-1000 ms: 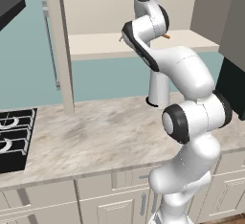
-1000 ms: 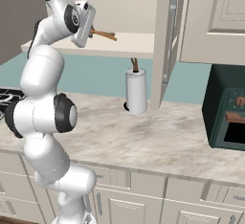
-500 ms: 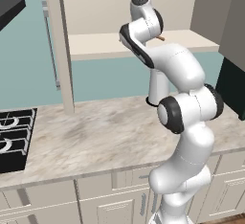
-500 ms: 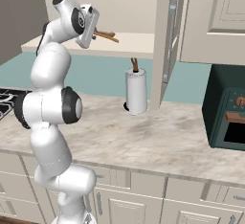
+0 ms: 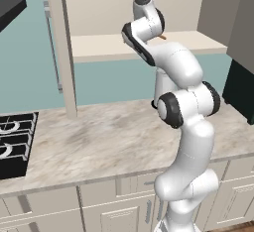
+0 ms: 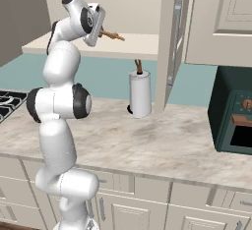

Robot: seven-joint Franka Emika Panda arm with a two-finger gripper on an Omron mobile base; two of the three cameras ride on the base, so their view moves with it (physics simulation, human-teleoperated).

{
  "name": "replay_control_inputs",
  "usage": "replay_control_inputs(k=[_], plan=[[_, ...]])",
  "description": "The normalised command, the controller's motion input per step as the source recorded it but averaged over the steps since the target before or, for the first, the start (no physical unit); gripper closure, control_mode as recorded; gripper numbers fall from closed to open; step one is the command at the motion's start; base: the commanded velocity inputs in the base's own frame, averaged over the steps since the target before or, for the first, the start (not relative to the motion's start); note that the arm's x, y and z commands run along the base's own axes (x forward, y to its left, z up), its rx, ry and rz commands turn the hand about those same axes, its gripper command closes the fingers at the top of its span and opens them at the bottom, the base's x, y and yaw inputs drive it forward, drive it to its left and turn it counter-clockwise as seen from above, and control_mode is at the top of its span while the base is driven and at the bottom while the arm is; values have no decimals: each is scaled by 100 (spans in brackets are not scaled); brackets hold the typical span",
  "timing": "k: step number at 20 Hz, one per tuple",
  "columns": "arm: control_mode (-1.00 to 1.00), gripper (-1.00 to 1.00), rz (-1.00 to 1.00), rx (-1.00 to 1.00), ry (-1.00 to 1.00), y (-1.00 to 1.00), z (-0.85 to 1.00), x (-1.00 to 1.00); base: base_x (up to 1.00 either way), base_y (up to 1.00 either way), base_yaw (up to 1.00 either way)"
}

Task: Organize the utensils by type. Pick up the wooden spoons from the counter and place them in the open cabinet. Then pick up the metallic utensils from the counter and place them in the open drawer.

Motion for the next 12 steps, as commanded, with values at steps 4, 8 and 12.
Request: replay_control_inputs(k=[4, 8, 12], plan=[[-100, 100, 0, 0, 0, 1, -13, 46, 0, 0, 0], [-100, 100, 0, 0, 0, 0, -31, 8, 0, 0, 0], [-100, -100, 0, 0, 1, 0, -32, 5, 0, 0, 0]])
